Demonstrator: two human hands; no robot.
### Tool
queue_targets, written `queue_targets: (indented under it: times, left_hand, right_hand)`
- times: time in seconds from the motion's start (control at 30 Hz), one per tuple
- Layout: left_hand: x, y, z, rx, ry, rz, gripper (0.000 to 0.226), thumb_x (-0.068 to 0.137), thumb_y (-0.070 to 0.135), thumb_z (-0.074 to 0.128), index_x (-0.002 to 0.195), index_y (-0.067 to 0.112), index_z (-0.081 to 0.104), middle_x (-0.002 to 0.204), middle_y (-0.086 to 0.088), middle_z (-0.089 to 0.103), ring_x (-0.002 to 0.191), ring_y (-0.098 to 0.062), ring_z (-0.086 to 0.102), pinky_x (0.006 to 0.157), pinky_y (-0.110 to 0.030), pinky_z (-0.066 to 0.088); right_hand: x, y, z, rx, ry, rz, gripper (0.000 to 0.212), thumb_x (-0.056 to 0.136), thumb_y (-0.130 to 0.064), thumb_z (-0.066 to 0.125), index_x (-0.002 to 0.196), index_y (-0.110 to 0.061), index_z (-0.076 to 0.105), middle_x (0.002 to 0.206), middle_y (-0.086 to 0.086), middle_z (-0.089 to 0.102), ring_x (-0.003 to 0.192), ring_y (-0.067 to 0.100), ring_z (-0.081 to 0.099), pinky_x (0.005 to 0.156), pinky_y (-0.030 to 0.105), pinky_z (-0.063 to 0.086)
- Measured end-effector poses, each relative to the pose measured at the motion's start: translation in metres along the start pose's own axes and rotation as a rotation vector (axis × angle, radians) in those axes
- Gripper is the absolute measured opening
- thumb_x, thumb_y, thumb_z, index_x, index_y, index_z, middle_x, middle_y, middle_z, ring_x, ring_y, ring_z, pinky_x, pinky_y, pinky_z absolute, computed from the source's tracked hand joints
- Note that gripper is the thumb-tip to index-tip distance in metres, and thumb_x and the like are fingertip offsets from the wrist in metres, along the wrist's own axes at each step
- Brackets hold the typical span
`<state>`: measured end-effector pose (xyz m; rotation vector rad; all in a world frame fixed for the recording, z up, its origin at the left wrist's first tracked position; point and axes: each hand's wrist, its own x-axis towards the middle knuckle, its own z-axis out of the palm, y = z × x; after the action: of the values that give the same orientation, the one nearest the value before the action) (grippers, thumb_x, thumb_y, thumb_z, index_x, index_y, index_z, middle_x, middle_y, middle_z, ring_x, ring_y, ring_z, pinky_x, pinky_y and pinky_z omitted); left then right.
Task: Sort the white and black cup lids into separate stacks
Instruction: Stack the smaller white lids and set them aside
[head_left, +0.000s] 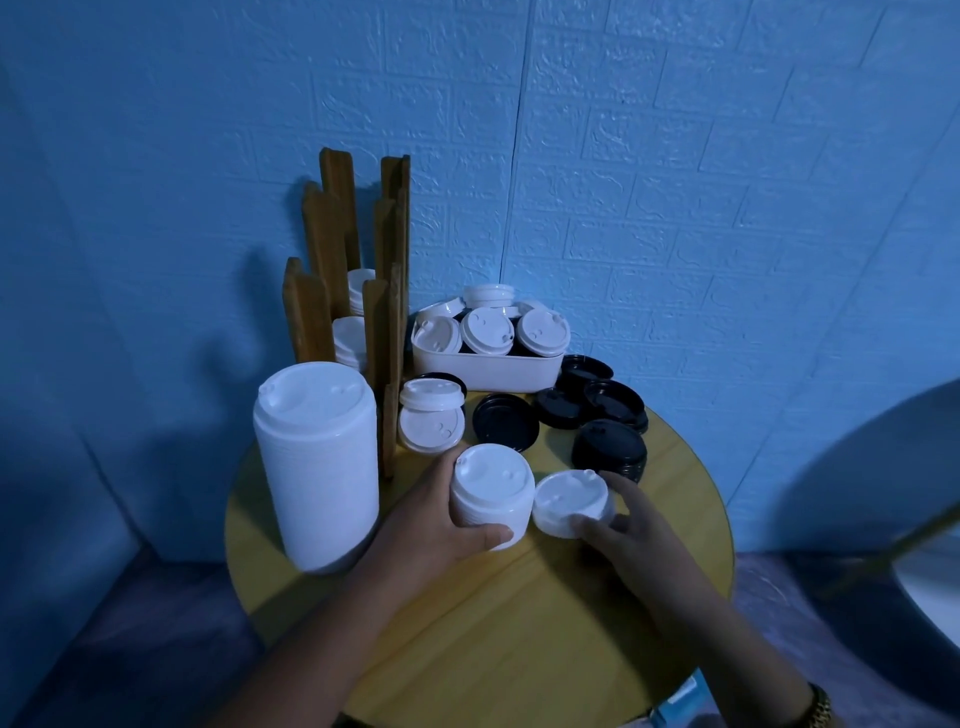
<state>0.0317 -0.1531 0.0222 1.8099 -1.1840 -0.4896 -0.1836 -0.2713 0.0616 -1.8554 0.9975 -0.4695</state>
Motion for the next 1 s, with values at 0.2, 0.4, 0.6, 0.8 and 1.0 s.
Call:
queue_targets:
  times: [0.2,0.4,0.6,0.8,1.0]
  left_hand:
    - [0.001,-0.002,0.000,0.023,-0.002,0.006,0.089,0.072,0.051,0.087,0.137,0.059,0.026,0.133,0.036,0.043,0.127,0.002,0.043,0.103,-0.026,0.040]
    - [0.002,-0.004,0.001,0.036,-0.006,0.005,0.089,0.073,0.050,0.087,0.135,0.060,0.023,0.128,0.041,0.039,0.126,0.003,0.042,0.101,-0.024,0.038]
    - [0.003,-0.003,0.001,0.040,-0.006,0.014,0.086,0.074,0.049,0.087,0.132,0.060,0.026,0.125,0.046,0.037,0.119,0.012,0.042,0.100,-0.021,0.037]
    - [0.002,-0.003,0.001,0.022,-0.005,0.016,0.089,0.073,0.047,0.088,0.137,0.057,0.026,0.131,0.036,0.042,0.128,0.003,0.042,0.103,-0.024,0.039]
    - [0.002,-0.004,0.000,0.026,-0.004,0.014,0.090,0.073,0.050,0.087,0.138,0.057,0.025,0.137,0.028,0.044,0.130,-0.001,0.043,0.105,-0.027,0.041]
  right_hand:
    - [0.010,0.005,-0.003,-0.488,-0.053,0.019,0.087,0.081,-0.063,0.067,0.148,-0.026,0.028,0.139,0.002,0.056,0.116,0.019,0.059,0.087,0.030,0.051]
    - [0.017,0.000,-0.002,-0.724,-0.053,-0.091,0.100,0.076,-0.071,0.066,0.154,-0.029,0.018,0.154,0.002,0.027,0.138,0.023,0.034,0.103,0.039,0.045]
    - [0.025,-0.005,0.004,-0.687,0.053,-0.157,0.093,0.077,-0.072,0.063,0.152,-0.031,0.026,0.149,0.001,0.036,0.131,0.021,0.040,0.097,0.035,0.046]
    - [0.020,-0.007,0.010,-0.789,0.024,-0.043,0.116,0.059,-0.100,0.024,0.150,-0.028,0.023,0.147,0.010,0.027,0.137,0.031,0.032,0.098,0.044,0.045]
    - [0.023,0.000,0.004,-0.784,-0.129,-0.198,0.091,0.084,-0.066,0.062,0.155,-0.037,0.013,0.158,-0.001,0.025,0.143,0.022,0.026,0.108,0.040,0.041]
